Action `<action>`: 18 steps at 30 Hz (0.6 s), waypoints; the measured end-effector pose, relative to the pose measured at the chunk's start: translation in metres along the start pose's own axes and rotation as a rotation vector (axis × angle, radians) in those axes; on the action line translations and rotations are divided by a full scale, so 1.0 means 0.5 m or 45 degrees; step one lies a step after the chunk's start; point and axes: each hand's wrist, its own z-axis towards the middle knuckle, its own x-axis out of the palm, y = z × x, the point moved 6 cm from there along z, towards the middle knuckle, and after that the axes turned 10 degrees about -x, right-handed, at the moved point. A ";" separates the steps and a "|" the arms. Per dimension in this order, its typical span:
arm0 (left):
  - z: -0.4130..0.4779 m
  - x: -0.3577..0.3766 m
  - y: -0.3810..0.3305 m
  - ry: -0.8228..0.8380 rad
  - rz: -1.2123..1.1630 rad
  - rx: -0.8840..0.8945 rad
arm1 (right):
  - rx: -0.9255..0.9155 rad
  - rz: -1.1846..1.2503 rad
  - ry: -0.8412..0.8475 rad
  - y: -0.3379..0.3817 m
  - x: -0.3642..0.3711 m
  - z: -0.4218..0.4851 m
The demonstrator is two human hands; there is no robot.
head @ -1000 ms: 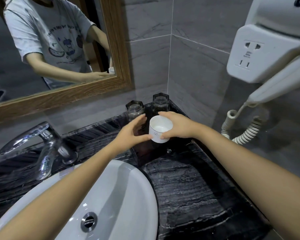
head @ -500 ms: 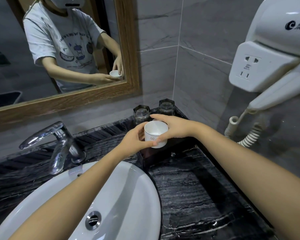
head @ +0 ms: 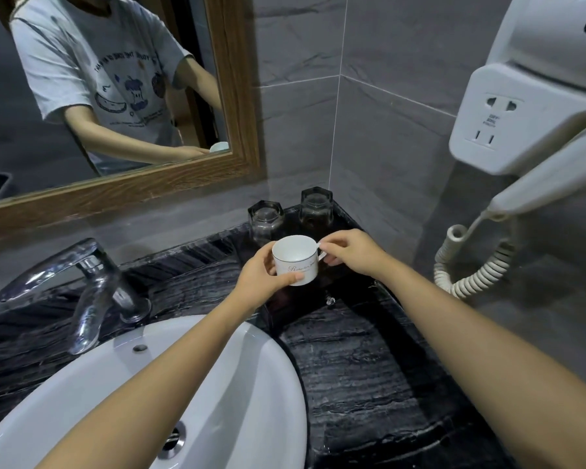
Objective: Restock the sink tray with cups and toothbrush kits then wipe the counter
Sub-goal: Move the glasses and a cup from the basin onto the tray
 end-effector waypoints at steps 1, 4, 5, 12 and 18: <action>0.008 0.007 0.000 -0.006 -0.002 0.002 | 0.015 0.053 -0.052 -0.010 -0.005 0.004; 0.036 0.032 -0.001 -0.027 0.047 0.021 | 0.095 0.178 -0.223 -0.047 -0.022 0.014; 0.046 0.040 -0.001 -0.034 0.076 0.029 | 0.121 0.206 -0.270 -0.060 -0.028 0.017; 0.120 0.097 -0.010 -0.070 0.228 0.047 | 0.303 0.310 -0.545 -0.129 -0.066 0.043; 0.160 0.134 -0.012 -0.130 0.289 0.052 | 0.400 0.276 -0.701 -0.178 -0.083 0.054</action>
